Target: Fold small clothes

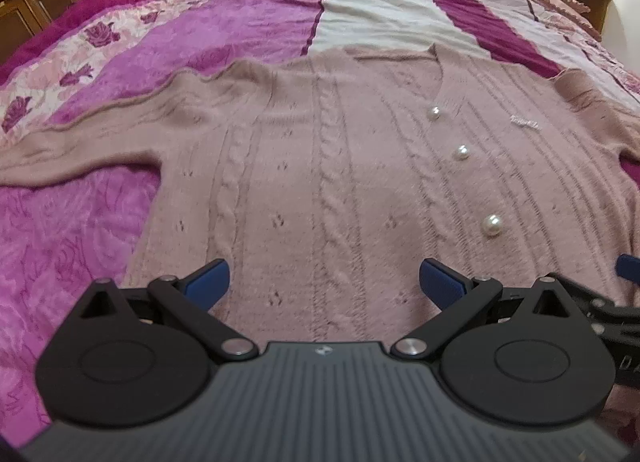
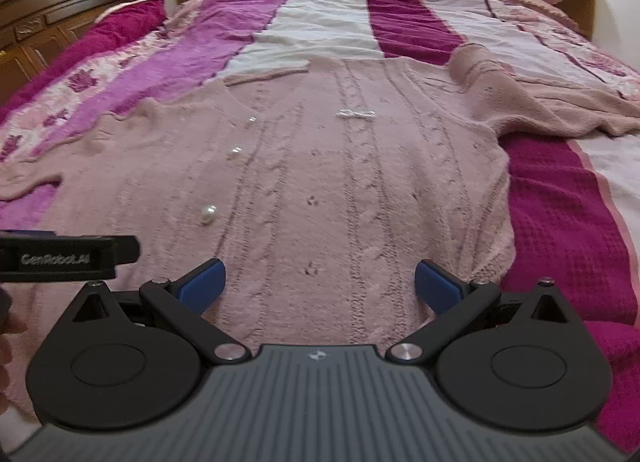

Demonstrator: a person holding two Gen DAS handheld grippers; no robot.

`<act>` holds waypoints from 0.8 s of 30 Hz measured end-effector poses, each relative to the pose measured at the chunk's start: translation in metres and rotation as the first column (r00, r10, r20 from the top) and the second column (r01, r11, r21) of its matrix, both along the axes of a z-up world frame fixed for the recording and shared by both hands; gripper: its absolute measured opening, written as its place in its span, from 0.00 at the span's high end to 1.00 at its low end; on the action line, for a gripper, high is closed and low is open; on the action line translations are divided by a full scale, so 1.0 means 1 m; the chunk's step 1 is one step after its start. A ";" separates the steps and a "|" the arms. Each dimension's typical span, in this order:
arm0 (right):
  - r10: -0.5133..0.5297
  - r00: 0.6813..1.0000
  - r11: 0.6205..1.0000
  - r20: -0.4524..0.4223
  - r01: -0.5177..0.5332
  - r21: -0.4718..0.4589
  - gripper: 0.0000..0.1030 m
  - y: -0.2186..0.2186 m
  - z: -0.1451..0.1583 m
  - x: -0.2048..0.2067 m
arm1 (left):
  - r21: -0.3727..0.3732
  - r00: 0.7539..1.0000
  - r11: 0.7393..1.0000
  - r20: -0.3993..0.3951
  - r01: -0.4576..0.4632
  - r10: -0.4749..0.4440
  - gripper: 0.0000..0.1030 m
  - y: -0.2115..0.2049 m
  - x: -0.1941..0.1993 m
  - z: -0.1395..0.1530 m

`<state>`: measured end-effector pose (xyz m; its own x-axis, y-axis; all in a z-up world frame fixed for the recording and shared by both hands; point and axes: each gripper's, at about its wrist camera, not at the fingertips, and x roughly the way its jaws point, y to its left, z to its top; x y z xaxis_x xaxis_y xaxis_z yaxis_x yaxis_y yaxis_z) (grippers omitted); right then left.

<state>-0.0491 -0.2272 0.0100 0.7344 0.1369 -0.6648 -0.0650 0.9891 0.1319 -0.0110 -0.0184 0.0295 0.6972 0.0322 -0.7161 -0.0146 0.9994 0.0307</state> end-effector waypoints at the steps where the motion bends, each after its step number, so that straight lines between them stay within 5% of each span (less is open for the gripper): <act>1: 0.012 1.000 1.000 0.001 -0.012 0.016 0.00 -0.001 0.002 -0.001 | -0.003 1.000 1.000 0.002 0.001 -0.001 0.00 -0.001 0.000 0.003; 9: 0.041 0.999 0.990 -0.003 -0.040 0.137 0.00 -0.018 0.019 0.000 | -0.100 0.999 0.995 -0.042 -0.024 0.020 0.00 -0.001 0.004 0.017; 24: -0.090 0.996 0.963 0.005 0.086 0.254 0.00 -0.097 0.045 0.026 | -0.105 0.999 0.994 -0.031 -0.033 0.030 0.00 -0.002 0.003 0.021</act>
<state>-0.0229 -0.3241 0.0549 0.7612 0.2342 -0.6047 0.0163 0.9253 0.3789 -0.0076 -0.0209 0.0501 0.6760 -0.0228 -0.7366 -0.0470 0.9962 -0.0739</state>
